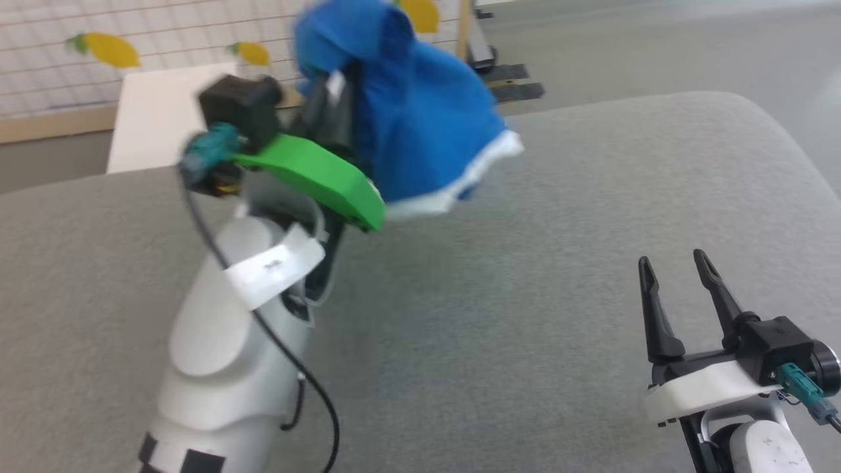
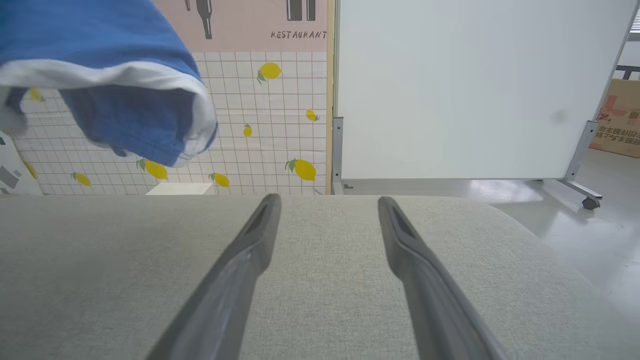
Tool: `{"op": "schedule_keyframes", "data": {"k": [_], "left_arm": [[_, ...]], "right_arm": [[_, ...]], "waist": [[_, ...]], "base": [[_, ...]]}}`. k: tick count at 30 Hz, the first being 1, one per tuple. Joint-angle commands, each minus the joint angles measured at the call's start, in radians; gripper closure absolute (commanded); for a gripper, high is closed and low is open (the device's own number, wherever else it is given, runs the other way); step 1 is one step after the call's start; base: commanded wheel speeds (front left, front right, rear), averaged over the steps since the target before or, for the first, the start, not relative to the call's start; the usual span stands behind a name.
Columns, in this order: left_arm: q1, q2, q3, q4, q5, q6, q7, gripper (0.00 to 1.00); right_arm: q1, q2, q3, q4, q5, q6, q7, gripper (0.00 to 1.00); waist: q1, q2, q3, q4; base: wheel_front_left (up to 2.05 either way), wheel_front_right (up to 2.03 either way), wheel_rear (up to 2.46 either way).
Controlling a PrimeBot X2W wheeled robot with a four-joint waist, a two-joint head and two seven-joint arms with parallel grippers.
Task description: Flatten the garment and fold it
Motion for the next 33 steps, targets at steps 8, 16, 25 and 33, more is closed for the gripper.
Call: {"op": "schedule_keyframes", "data": {"k": [8, 16, 25, 33], "left_arm": [[0.076, -0.035, -0.149, 0.317, -0.058, -0.014, 0.225, 1.0], [0.13, -0.038, -0.264, 0.527, -0.051, -0.007, 0.515, 0.78], [0.171, -0.029, -0.162, 0.36, -0.083, 0.021, 0.169, 0.0], [0.295, 0.052, -0.073, 0.179, -0.051, 0.03, -0.19, 0.0]], "right_arm": [[0.006, 0.001, 0.009, 0.0, 0.017, -0.002, -0.001, 0.0], [0.01, 0.001, 0.005, 0.011, 0.019, -0.002, -0.008, 0.0], [0.027, 0.001, 0.004, -0.001, 0.007, -0.002, 0.004, 0.0], [0.055, 0.001, -0.009, -0.031, -0.008, -0.002, 0.027, 0.0]], "waist": [[0.0001, -0.0001, 0.022, -0.152], [0.0001, -0.0001, 0.02, -0.159], [0.0001, -0.0001, -0.019, -0.102], [0.0001, -0.0001, -0.058, -0.039]], "base": [[0.0, 0.0, 0.0], [0.0, 0.0, 0.0], [0.0, 0.0, 0.0], [0.0, 0.0, 0.0]]}}
